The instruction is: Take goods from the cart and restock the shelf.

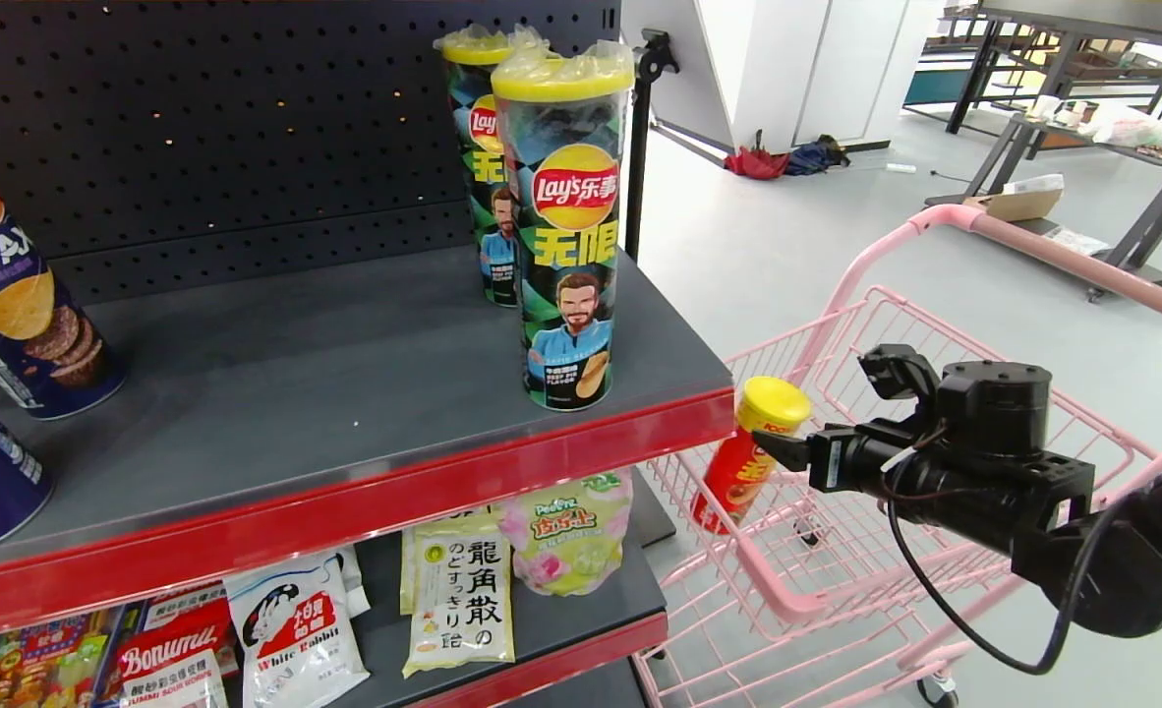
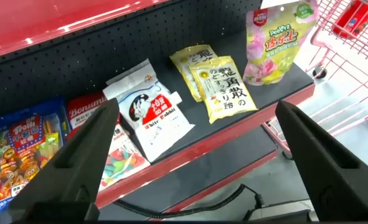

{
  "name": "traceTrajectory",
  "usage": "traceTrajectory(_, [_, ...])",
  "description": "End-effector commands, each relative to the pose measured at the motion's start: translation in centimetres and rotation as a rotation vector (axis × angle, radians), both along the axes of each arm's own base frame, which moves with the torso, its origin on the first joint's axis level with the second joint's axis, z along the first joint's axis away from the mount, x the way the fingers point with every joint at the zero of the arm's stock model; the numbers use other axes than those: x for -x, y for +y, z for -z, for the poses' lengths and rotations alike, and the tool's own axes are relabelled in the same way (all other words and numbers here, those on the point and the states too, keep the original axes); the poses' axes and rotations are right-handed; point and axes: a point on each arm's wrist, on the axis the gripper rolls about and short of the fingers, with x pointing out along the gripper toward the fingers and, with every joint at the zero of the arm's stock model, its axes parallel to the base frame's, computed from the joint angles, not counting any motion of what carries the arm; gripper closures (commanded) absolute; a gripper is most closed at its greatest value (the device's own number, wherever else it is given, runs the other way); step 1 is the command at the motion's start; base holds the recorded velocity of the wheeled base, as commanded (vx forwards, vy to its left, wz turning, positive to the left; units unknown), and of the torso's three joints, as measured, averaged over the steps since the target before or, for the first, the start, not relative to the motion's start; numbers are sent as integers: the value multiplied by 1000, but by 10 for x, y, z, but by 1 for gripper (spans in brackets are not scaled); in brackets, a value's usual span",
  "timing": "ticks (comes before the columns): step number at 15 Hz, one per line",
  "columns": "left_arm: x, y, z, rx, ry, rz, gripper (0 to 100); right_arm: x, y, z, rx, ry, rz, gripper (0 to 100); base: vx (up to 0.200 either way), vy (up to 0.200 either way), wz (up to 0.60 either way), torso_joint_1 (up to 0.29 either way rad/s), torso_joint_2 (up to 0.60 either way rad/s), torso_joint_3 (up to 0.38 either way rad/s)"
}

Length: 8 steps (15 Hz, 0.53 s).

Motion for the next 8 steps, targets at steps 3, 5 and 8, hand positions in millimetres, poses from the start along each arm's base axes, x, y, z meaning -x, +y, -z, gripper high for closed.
traceTrajectory(3, [0,0,-1,-2,-4,-2,0,-15,6,10,-18,16,-1,0,0,0,0,0,0,0])
traceTrajectory(5, [0,0,0,-3,-3,-3,0,-21,9,17,-24,6,-2,0,0,0,0,0,0,0])
traceTrajectory(8, [0,0,1,-3,2,-3,0,-25,12,25,-24,9,-8,0,0,0,0,0,0,0])
